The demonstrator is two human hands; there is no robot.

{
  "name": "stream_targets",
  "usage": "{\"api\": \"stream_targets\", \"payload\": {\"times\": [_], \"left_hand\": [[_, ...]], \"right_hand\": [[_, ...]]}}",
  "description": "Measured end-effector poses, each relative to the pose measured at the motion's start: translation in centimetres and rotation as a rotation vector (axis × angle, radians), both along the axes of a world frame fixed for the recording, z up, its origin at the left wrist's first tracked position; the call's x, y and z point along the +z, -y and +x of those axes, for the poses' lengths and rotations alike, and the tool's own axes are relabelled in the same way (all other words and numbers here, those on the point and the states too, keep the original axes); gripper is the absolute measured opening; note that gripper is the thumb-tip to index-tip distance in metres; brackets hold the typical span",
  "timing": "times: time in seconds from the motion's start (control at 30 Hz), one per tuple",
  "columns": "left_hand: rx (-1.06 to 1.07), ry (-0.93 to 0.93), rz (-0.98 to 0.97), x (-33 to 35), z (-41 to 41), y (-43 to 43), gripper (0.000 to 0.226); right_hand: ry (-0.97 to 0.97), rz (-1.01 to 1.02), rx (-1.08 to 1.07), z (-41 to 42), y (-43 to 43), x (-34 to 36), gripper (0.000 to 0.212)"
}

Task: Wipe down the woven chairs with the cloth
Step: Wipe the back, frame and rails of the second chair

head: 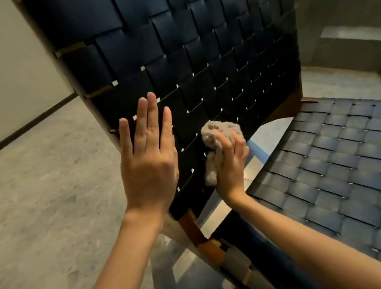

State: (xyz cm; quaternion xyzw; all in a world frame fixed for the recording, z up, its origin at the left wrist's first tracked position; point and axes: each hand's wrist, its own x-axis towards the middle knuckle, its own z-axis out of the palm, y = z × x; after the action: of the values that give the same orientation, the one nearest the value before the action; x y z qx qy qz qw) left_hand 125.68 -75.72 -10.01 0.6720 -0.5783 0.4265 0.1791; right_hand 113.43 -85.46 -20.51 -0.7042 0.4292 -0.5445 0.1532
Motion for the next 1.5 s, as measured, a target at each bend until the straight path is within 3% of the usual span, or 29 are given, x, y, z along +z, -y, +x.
{"api": "stream_targets", "payload": {"times": [0.07,0.17,0.3,0.47,0.6,0.8,0.87,0.93,1.13,1.2,1.33,1.43,1.5], "left_hand": [[0.045,0.036,0.061,0.4,-0.5,0.4,0.052],[0.057,0.075,0.114,0.6,-0.9,0.9,0.058],[-0.022,0.14,0.114,0.5,-0.1,1.1,0.048],[-0.071,0.14,0.062,0.5,0.1,1.3,0.044],[-0.082,0.138,0.047,0.6,0.0,1.4,0.043],[-0.1,0.125,-0.014,0.8,0.2,1.0,0.039],[-0.107,0.084,-0.046,1.4,0.6,0.7,0.04],[-0.116,0.054,-0.055,2.3,1.2,0.6,0.041],[-0.13,0.054,-0.043,4.8,2.9,0.4,0.041],[-0.14,0.053,-0.034,5.3,3.2,0.5,0.041],[-0.17,0.017,0.0,5.6,3.3,0.2,0.045],[-0.172,-0.038,0.016,5.9,3.7,-0.6,0.05],[-0.167,-0.087,0.026,6.4,4.3,-1.1,0.053]], "right_hand": [[0.12,0.14,-0.117,-0.2,2.4,0.6,0.042],[0.148,0.255,-0.201,-1.1,6.2,1.0,0.048],[0.411,0.438,-0.322,-3.3,12.5,2.7,0.047],[0.366,0.536,-0.463,-3.6,15.5,3.7,0.042],[0.358,0.374,-0.357,-2.0,12.4,3.9,0.041],[0.205,-0.022,0.04,2.0,1.6,2.6,0.041],[0.129,-0.214,0.114,2.1,1.9,3.0,0.035],[0.127,-0.246,0.071,1.6,4.7,4.4,0.036],[0.264,0.35,-0.377,-0.9,15.6,9.4,0.046],[0.295,0.422,-0.417,-0.7,16.1,10.7,0.045],[0.378,0.091,-0.153,3.2,8.9,12.0,0.036],[0.294,-0.177,0.067,7.0,0.7,11.2,0.04],[0.271,-0.24,0.126,7.9,-1.4,10.9,0.039]]}}
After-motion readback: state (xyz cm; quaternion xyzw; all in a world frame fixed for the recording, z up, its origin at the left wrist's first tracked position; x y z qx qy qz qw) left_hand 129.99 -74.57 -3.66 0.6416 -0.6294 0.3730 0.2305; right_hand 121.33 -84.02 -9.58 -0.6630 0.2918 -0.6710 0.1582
